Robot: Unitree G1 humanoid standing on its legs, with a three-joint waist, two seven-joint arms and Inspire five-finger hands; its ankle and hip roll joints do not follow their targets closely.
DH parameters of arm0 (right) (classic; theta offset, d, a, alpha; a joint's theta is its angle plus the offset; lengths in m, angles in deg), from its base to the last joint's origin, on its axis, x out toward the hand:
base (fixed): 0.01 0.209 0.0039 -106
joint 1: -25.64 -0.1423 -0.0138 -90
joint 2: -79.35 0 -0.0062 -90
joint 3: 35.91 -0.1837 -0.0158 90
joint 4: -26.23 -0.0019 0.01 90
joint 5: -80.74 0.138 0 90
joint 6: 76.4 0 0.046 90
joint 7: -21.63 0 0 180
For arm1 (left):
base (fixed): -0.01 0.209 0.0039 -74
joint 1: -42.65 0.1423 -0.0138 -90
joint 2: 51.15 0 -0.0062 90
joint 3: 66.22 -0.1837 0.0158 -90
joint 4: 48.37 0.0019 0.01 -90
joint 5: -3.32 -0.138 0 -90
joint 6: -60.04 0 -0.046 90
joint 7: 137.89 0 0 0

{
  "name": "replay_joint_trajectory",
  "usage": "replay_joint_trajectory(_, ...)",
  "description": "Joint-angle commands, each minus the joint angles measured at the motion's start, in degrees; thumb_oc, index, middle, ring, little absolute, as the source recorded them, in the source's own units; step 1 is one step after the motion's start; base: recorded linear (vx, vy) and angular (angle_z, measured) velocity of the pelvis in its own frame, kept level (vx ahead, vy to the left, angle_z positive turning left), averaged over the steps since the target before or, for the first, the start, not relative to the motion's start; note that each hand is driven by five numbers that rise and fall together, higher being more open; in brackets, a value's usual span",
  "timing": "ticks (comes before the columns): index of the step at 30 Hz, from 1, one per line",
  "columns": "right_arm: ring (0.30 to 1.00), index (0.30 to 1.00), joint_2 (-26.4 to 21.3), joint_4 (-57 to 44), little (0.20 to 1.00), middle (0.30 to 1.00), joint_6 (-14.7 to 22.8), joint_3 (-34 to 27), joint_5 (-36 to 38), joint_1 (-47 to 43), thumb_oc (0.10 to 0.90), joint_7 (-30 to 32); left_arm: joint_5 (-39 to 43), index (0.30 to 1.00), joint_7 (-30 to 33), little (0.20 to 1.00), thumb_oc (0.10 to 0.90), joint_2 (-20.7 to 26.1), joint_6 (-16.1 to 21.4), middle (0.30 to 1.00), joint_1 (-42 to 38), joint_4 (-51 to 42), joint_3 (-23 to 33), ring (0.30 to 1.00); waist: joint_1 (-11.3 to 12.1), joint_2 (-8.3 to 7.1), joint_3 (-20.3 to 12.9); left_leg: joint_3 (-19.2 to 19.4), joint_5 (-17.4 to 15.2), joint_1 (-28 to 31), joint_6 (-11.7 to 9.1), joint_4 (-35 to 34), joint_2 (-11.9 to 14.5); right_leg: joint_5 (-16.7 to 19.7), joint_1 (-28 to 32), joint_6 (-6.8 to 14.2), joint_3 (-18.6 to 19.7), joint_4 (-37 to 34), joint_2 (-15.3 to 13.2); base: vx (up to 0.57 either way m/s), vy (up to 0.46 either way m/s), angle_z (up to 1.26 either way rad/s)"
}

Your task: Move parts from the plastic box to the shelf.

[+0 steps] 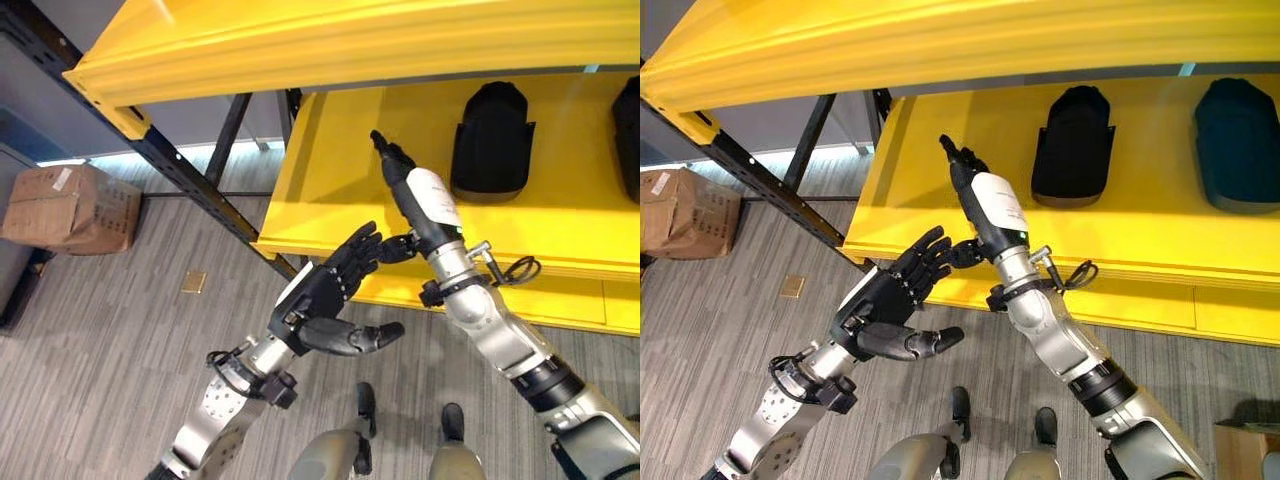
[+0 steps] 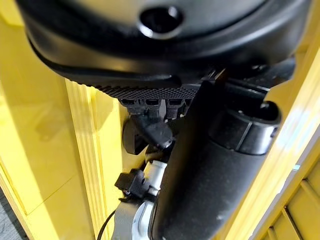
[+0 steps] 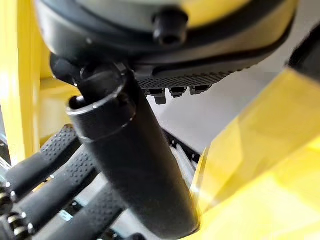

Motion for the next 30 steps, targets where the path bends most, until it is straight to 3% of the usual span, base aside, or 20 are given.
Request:
replay_joint_trajectory(1,1.0,1.0,4.0,0.2,1.0,1.0,2.9,1.6,-0.8,-6.7,0.9,2.6,-0.8,1.0,-1.7,1.0,0.9,-2.7,3.8,1.0,-1.2,-4.6,0.7,1.0,2.1,-3.44,-7.5,0.1,-5.4,3.9,-1.0,-0.1,0.1,-2.7,-6.2,-3.3,-0.8,8.1,-1.1,0.0,0.0,0.22)
replay_joint_trajectory(5,1.0,1.0,5.2,3.9,1.0,1.0,-0.1,0.9,-2.9,-7.9,0.9,6.7,-0.9,1.0,-1.7,1.0,0.9,-3.2,3.9,1.0,-1.7,-3.6,0.5,1.0,2.3,-3.2,-7.1,-0.4,-5.1,3.8,-0.9,0.0,0.1,-2.7,-6.5,-3.5,-0.9,8.7,-1.1,0.0,0.0,0.11)
replay_joint_trajectory(10,1.0,1.0,6.1,7.9,1.0,1.0,-1.1,-1.1,-3.7,-9.9,0.9,10.0,-1.0,1.0,-0.9,1.0,0.9,-3.4,3.5,1.0,-2.6,-3.6,-0.1,1.0,2.6,-2.74,-6.8,-0.7,-5.0,3.5,-0.9,-0.1,-0.1,-2.8,-6.7,-3.6,-1.1,8.9,-1.1,0.0,0.0,0.0)
replay_joint_trajectory(19,1.0,1.0,6.6,11.8,1.0,1.0,-3.0,-2.7,-4.7,-12.0,0.9,10.1,-0.4,1.0,-0.5,1.0,0.9,-3.8,4.1,1.0,-3.2,-3.1,-0.9,1.0,2.9,-1.76,-6.2,-1.0,-4.8,3.2,-0.9,0.0,-0.4,-2.8,-7.0,-3.7,-1.0,9.3,-1.3,0.0,0.0,0.0)
replay_joint_trajectory(22,1.0,1.0,6.6,10.9,1.0,1.0,-5.3,-2.4,-6.5,-12.1,0.9,9.8,-0.3,1.0,-0.6,1.0,0.9,-3.8,4.4,1.0,-3.2,-2.8,-0.8,1.0,2.9,-1.84,-6.2,-1.1,-4.7,3.3,-0.9,0.1,-0.4,-2.8,-6.9,-3.6,-0.9,9.5,-1.4,0.0,0.0,0.0)
replay_joint_trajectory(26,1.0,1.0,6.7,12.6,1.0,1.0,-8.1,-2.6,-5.0,-12.5,0.9,9.9,-0.6,1.0,-0.4,1.0,0.9,-3.9,3.7,1.0,-3.2,-3.1,-0.7,1.0,3.2,-2.34,-6.5,-1.4,-4.7,3.5,-1.0,0.1,-0.3,-2.9,-6.4,-3.7,-1.3,9.5,-1.3,0.01,-0.009,0.02)
replay_joint_trajectory(30,1.0,1.0,7.8,15.4,1.0,1.0,-10.4,-2.9,1.1,-12.7,0.9,9.2,-0.8,1.0,-0.8,1.0,0.9,-4.0,3.6,1.0,-3.3,-2.7,-0.8,1.0,3.6,-2.69,-6.5,-1.6,-4.7,3.6,-1.1,0.1,-0.1,-2.9,-6.2,-3.8,-1.6,9.5,-1.2,0.0,-0.018,0.03)
